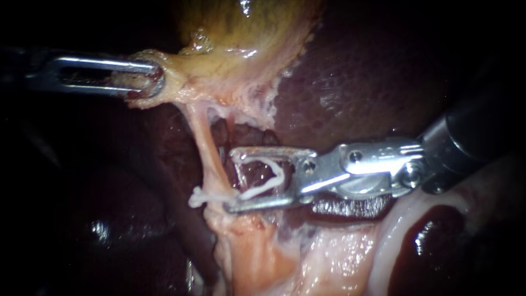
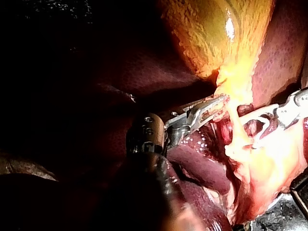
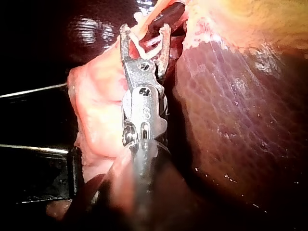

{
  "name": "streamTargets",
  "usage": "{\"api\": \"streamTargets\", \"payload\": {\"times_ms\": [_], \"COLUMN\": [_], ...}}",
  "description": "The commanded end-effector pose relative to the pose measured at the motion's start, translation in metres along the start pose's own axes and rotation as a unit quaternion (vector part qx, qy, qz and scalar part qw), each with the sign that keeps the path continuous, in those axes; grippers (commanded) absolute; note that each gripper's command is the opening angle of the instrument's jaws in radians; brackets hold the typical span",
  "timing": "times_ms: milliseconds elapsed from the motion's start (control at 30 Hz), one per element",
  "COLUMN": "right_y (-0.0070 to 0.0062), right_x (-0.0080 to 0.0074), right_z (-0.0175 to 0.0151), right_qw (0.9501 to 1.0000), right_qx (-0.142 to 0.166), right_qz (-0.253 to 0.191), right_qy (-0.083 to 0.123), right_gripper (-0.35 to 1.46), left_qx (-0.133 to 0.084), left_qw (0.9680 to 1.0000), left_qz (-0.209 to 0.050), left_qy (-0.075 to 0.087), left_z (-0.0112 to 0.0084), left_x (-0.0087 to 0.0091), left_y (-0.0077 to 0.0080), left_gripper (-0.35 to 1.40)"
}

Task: Clipping second clip left tube

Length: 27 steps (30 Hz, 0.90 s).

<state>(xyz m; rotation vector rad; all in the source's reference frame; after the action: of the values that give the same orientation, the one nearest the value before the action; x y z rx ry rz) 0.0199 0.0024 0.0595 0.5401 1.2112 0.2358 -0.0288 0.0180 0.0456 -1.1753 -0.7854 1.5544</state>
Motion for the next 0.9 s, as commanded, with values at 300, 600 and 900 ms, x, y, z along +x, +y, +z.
{"api": "streamTargets", "payload": {"times_ms": [300,600,900], "right_y": [0.0000,-0.0005,-0.0010], "right_x": [0.0006,0.0013,0.0016], "right_z": [0.0027,0.0036,0.0039], "right_qw": [0.9998,0.9995,0.9991], "right_qx": [0.016,0.025,0.034], "right_qz": [0.005,0.007,0.012], "right_qy": [0.006,0.015,0.024], "right_gripper": [0.50,0.50,0.50], "left_qx": [0.000,0.001,0.001], "left_qw": [1.0000,1.0000,1.0000], "left_qz": [0.000,0.001,0.001], "left_qy": [0.000,0.001,0.001], "left_z": [0.0001,0.0003,0.0003], "left_x": [-0.0001,-0.0002,-0.0002], "left_y": [0.0000,0.0000,0.0000], "left_gripper": [-0.35,-0.35,-0.35]}}
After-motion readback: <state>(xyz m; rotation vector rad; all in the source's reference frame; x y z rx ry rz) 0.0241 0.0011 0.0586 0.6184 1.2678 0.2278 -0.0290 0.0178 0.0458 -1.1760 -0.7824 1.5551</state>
